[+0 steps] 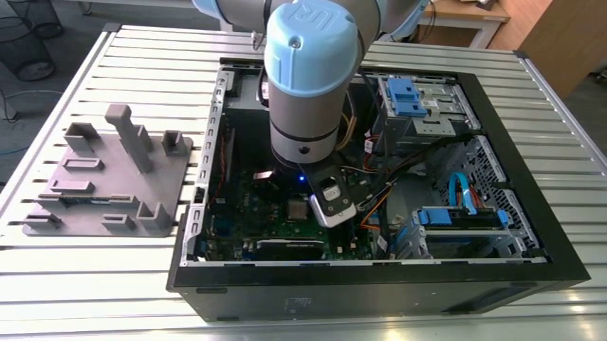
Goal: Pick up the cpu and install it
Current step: 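Place the cpu into insertion slot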
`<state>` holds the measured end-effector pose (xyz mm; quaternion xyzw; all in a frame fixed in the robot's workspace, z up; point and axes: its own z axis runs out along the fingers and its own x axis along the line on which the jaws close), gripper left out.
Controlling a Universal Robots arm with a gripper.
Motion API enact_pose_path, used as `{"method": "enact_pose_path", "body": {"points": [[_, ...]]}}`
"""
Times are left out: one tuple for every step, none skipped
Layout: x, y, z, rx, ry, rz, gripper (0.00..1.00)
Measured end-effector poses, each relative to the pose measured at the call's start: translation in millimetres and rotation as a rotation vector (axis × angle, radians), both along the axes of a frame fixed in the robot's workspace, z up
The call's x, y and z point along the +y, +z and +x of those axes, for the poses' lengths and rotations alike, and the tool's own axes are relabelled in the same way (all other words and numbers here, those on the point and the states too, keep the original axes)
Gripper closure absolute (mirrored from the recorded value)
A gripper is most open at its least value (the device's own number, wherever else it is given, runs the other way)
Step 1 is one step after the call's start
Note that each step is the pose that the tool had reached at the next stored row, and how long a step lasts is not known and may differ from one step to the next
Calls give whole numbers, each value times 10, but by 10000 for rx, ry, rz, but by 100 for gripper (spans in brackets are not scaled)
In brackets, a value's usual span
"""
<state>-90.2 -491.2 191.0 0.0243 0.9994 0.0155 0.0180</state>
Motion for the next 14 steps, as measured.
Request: {"method": "enact_pose_path", "body": {"points": [[0, -4, 0, -5, 37, 3, 53], [0, -6, 0, -8, 76, 5, 53], [0, -8, 0, -11, 115, 6, 53], [0, -9, 0, -12, 133, 6, 53], [0, -10, -3, -15, 136, 6, 53], [0, -11, -8, -20, 135, 7, 53], [1, -11, -13, -24, 135, 8, 53], [1, -12, -17, -28, 137, 8, 53], [0, -13, -21, -32, 137, 8, 53], [0, -14, -25, -37, 137, 7, 53], [0, -15, -28, -44, 137, 7, 53], [0, -18, -32, -53, 137, 7, 53], [0, -21, -33, -62, 138, 5, 53], [-1, -24, -34, -71, 138, 2, 53]]}}
